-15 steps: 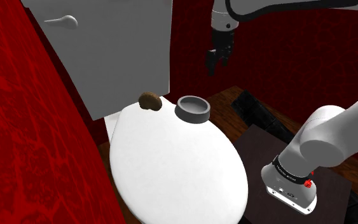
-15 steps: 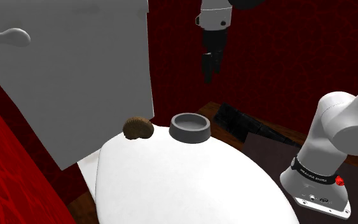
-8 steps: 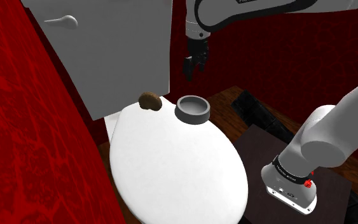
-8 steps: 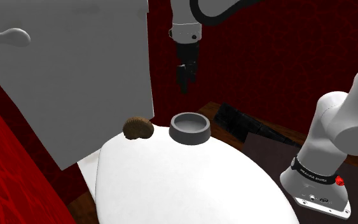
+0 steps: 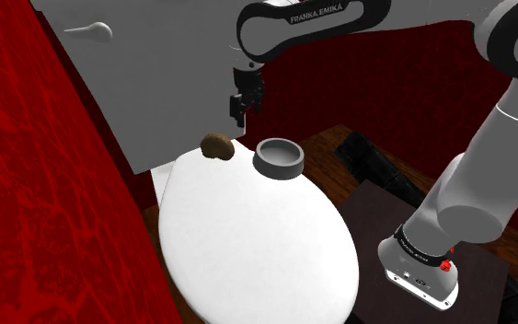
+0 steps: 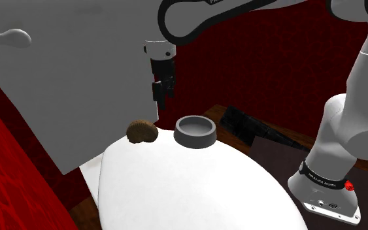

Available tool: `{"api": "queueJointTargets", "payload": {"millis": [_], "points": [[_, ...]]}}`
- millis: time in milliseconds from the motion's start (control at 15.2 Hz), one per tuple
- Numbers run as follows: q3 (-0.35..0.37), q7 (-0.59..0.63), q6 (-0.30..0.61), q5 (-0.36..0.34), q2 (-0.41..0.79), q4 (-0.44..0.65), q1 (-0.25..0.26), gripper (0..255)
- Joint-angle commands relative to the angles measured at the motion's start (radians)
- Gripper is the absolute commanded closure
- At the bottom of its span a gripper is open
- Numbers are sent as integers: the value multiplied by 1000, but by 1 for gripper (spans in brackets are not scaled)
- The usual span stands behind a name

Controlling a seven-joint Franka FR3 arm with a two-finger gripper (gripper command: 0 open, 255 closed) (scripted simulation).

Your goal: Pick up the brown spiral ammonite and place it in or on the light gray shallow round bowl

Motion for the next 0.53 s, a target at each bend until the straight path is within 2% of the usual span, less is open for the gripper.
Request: {"api": "queueJointTargets", "payload": {"millis": [0,330,462], "points": [[10,-8,16,-4,67,51,11,0],[35,-23,14,-24,247,232,50,0],[34,-22,27,-25,250,222,50,0]]}}
